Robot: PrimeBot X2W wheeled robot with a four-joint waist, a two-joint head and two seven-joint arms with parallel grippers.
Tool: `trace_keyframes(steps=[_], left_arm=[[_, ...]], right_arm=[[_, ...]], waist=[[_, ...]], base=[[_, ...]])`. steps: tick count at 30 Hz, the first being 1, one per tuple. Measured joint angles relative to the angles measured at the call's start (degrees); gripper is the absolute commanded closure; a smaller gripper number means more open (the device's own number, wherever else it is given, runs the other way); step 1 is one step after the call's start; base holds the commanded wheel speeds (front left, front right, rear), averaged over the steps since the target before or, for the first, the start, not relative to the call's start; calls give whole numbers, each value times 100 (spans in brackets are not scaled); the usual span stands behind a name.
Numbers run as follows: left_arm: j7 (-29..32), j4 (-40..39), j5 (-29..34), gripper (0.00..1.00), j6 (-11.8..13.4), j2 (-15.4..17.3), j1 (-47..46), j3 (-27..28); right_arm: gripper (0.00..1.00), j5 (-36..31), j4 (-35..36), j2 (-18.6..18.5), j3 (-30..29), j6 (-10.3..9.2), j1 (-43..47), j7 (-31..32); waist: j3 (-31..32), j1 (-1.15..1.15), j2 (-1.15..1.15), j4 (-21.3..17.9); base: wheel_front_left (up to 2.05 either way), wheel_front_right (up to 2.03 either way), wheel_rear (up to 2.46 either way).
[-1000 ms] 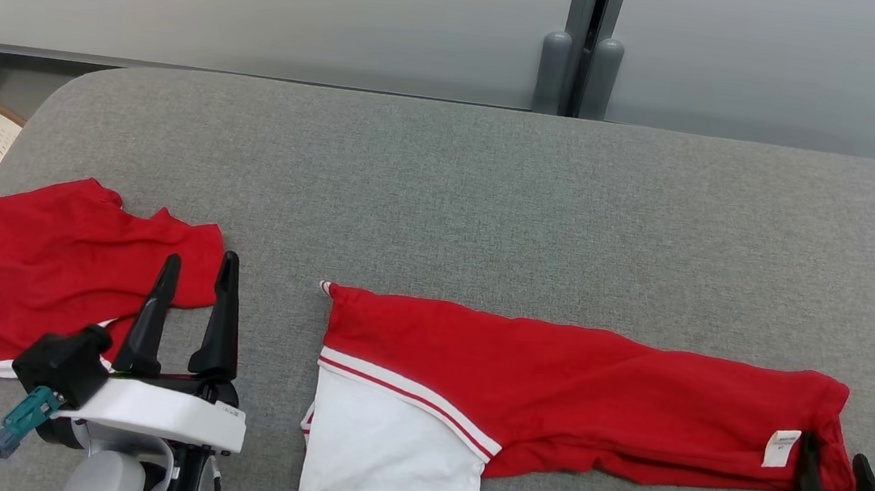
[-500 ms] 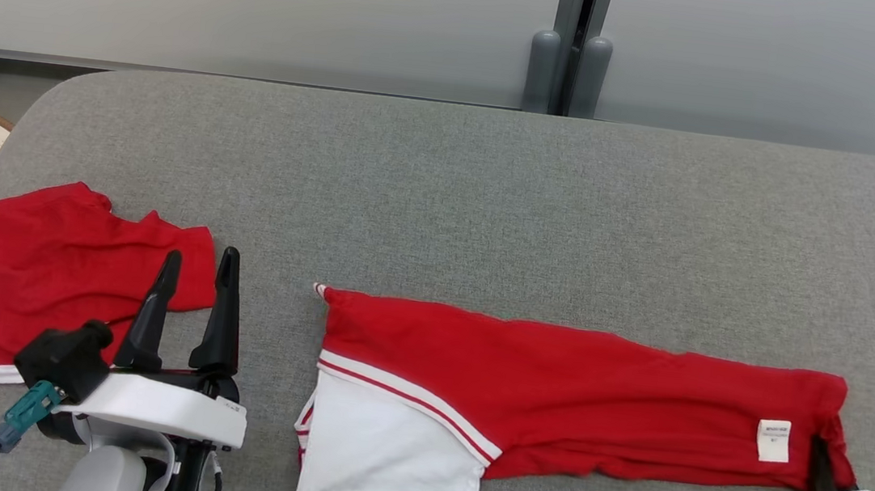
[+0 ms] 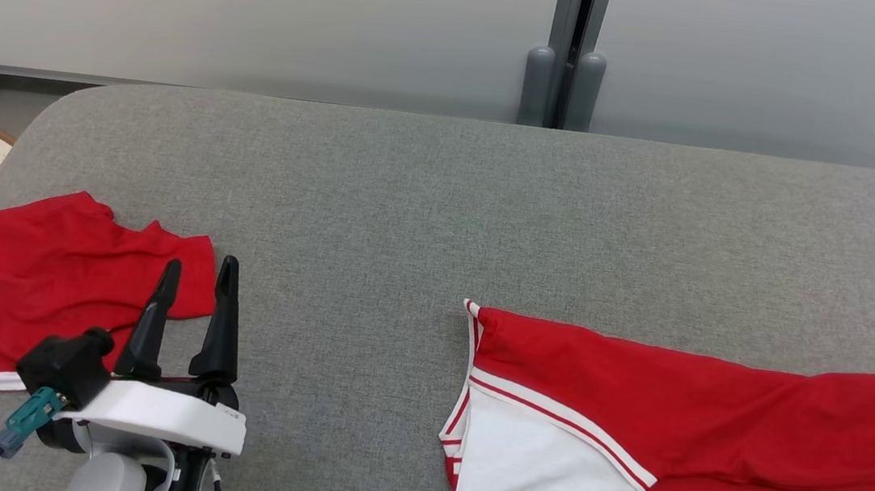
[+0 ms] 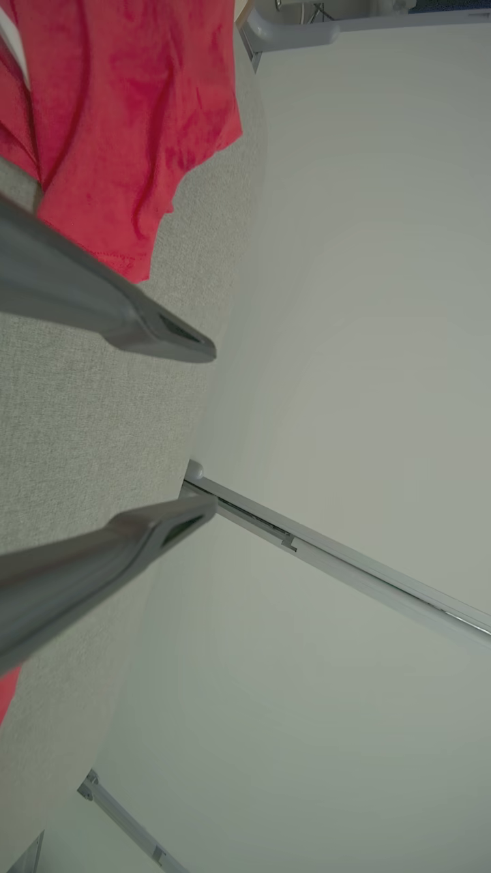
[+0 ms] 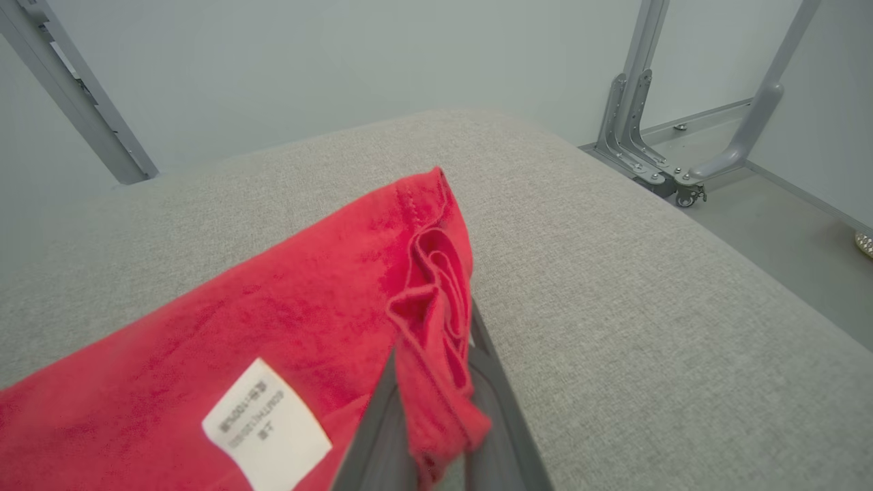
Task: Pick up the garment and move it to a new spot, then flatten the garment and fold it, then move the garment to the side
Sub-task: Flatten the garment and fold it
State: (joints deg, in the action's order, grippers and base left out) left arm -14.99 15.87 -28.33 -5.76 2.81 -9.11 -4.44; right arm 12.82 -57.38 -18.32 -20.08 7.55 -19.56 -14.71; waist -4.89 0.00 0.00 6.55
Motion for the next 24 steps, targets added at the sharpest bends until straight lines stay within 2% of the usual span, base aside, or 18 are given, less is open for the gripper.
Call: trace_keyframes(steps=[4, 8, 9, 11, 16, 20, 24], left_arm=[[0, 3, -15, 0, 19, -1, 51, 1], [0, 12, -35, 0, 29, -2, 76, 0], [0, 22, -42, 0, 30, -2, 98, -3], [0, 32, -45, 0, 36, -1, 133, -4], [0, 60, -54, 0, 47, -4, 184, -44], [-1, 60, -63, 0, 47, -2, 204, -73], [0, 66, -63, 0, 46, -2, 222, -82]], right_arm=[[100, -207, 347, 231, 9, -1, -76, -19], [100, -283, 961, 602, 339, -1, -86, -24], [100, -285, 1318, 842, 672, -1, -60, -22], [100, -249, 1723, 1074, 1017, -1, 23, 70], [100, 41, 2827, 1432, 1996, -5, 433, 485], [100, 359, 3570, 1535, 2843, -5, 800, 803], [100, 669, 3802, 1546, 3295, -5, 965, 900]], waist=[[71, 0, 0, -39], [148, 0, 0, -88], [199, 0, 0, -107], [257, 0, 0, -121], [382, 0, 0, -119], [423, 0, 0, -41], [423, 0, 0, 34]], base=[[0, 0, 0], [0, 0, 0], [0, 0, 0], [0, 0, 0], [0, 0, 0], [0, 0, 0], [0, 0, 0]])
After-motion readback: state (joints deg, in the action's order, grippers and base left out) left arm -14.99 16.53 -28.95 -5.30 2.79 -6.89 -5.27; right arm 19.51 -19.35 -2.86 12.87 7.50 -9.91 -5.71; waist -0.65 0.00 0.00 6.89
